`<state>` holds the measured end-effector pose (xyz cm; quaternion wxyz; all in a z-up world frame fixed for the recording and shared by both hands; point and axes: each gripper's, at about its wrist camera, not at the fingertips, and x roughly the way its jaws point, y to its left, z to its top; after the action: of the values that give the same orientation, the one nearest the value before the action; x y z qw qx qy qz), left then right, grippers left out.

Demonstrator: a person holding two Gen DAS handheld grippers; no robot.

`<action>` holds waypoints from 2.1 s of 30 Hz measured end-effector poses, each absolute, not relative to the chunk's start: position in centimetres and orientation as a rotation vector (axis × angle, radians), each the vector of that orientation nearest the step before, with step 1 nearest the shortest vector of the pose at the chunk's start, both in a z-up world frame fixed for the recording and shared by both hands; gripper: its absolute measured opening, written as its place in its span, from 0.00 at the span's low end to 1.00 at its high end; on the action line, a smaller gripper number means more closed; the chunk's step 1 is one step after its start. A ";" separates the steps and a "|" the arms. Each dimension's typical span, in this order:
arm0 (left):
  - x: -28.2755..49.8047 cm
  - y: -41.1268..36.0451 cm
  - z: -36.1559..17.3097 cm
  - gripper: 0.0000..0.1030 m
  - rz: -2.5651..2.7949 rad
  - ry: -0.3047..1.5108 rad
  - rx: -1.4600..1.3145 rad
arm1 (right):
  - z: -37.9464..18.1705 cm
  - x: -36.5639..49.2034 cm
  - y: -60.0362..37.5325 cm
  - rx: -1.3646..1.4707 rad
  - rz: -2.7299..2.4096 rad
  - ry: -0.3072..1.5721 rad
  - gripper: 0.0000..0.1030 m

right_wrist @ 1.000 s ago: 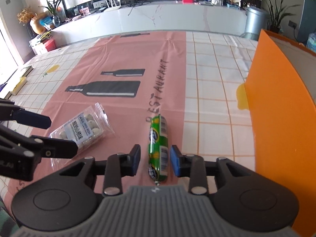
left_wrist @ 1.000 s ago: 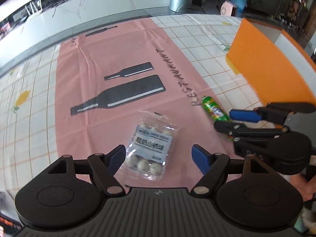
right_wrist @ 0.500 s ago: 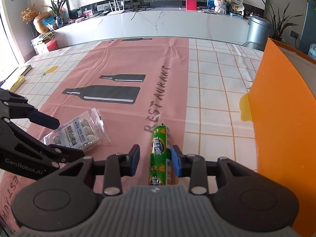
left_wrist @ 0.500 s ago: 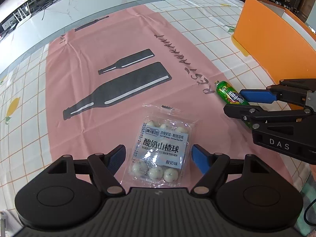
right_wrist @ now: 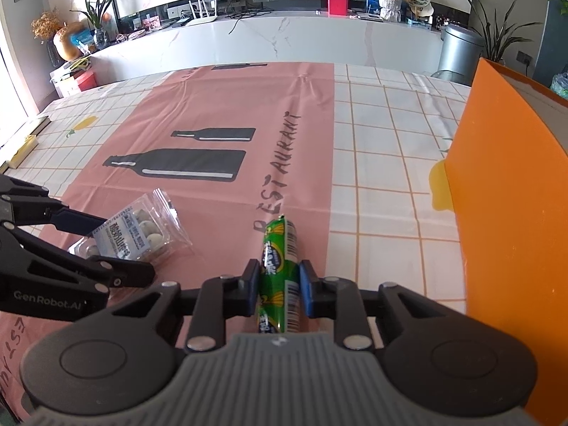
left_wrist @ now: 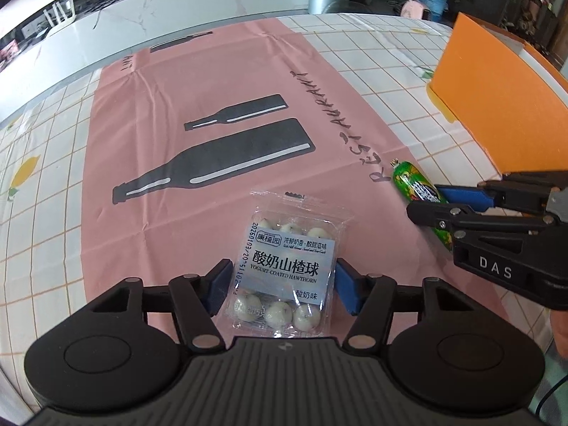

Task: Organize snacks
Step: 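Carry both held snacks over the orange box and lower them inside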

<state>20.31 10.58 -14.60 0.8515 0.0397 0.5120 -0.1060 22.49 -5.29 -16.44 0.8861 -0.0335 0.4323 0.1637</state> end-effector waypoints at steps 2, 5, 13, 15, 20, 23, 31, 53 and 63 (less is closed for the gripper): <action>20.3 10.8 -14.5 0.65 -0.211 1.077 0.051 | -16.4 22.5 -5.3 -0.071 0.339 0.901 0.19; 20.2 10.7 -14.2 0.65 -0.183 1.070 0.031 | -16.3 22.4 -5.4 -0.061 0.342 0.902 0.19; 19.4 10.6 -11.0 0.65 -0.164 1.035 -0.148 | -14.0 21.5 -5.8 -0.059 0.330 0.877 0.19; 19.0 10.1 -9.8 0.65 -0.161 1.016 -0.149 | -13.1 21.1 -6.2 -0.043 0.332 0.870 0.19; 18.0 8.5 -6.7 0.65 -0.172 0.980 -0.166 | -10.5 20.2 -7.5 -0.036 0.304 0.867 0.19; 17.5 7.2 -4.9 0.65 -0.179 0.960 -0.158 | -8.6 19.6 -8.8 -0.010 0.303 0.863 0.19; 15.9 3.5 -0.6 0.65 -0.235 0.889 -0.146 | -3.5 17.5 -13.1 0.008 0.280 0.788 0.19; 18.5 -11.9 2.1 0.65 -0.434 0.869 0.052 | 0.8 16.4 -30.1 0.121 0.116 0.783 0.19; 22.4 -16.5 -2.7 0.65 -0.490 1.022 0.170 | -4.1 21.8 -33.8 0.112 0.129 0.949 0.19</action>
<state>22.36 -16.48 -2.73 0.8402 0.0805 0.4836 -0.2317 21.77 -33.77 -4.15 0.8860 0.0537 0.4563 0.0621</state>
